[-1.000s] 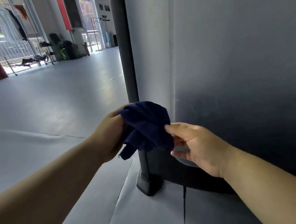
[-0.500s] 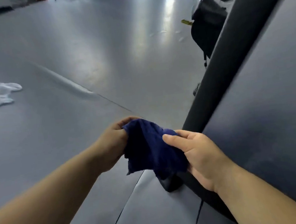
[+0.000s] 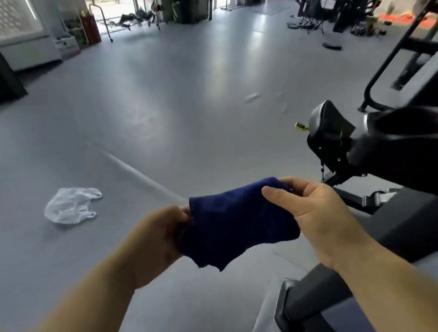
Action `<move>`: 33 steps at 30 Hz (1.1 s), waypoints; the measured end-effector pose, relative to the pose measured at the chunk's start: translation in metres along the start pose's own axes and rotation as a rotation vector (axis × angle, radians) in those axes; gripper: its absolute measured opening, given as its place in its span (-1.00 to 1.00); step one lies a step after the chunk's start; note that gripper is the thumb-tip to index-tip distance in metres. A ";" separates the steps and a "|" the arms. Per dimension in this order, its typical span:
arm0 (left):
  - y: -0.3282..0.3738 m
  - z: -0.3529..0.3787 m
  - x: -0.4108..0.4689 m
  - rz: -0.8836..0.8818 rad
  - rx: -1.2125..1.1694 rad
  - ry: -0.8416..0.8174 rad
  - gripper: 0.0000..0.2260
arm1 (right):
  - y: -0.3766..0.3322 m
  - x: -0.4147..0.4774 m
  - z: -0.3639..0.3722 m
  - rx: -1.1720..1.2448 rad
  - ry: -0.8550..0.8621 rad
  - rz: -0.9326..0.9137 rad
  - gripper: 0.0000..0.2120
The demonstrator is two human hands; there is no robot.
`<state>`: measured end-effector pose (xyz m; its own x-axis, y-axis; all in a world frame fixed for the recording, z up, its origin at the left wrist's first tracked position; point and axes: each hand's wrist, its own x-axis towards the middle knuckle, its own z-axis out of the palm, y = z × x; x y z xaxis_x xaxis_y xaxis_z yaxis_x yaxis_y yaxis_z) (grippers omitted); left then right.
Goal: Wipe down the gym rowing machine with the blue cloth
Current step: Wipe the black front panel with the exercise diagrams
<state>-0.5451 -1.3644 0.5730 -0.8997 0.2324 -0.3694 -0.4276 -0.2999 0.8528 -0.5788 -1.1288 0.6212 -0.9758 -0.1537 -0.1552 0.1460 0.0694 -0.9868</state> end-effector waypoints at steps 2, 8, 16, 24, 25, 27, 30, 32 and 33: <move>0.047 -0.001 -0.010 -0.007 0.096 -0.082 -0.61 | -0.041 0.002 0.016 -0.035 0.012 -0.075 -0.89; 0.154 0.015 -0.024 0.345 0.472 0.174 -0.88 | -0.142 0.009 0.049 -0.163 0.037 -0.315 -0.81; 0.242 0.017 0.001 0.300 0.263 0.068 -0.59 | -0.210 0.049 0.033 0.240 -0.095 -0.129 -0.60; 0.311 0.041 0.130 0.291 0.665 -0.082 -0.36 | -0.244 0.153 -0.001 -0.140 0.054 -0.322 -0.68; 0.323 0.050 0.148 0.328 0.686 -0.137 -0.34 | -0.253 0.169 -0.005 -0.193 0.053 -0.355 -0.68; 0.345 0.069 0.182 0.375 0.694 -0.257 -0.44 | -0.266 0.200 -0.014 -0.279 0.059 -0.381 -0.71; 0.376 0.085 0.233 0.412 0.779 -0.297 -0.69 | -0.282 0.244 -0.028 -0.293 0.117 -0.401 -0.71; 0.393 0.088 0.268 0.450 0.785 -0.306 -0.79 | -0.288 0.272 -0.039 -0.268 0.165 -0.390 -0.68; 0.400 0.089 0.285 0.471 0.783 -0.308 -0.85 | -0.290 0.285 -0.046 -0.240 0.186 -0.372 -0.66</move>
<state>-0.9648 -1.3358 0.8417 -0.8539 0.5123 0.0920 0.2518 0.2519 0.9344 -0.9068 -1.1472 0.8657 -0.9705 -0.0335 0.2387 -0.2386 0.2723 -0.9322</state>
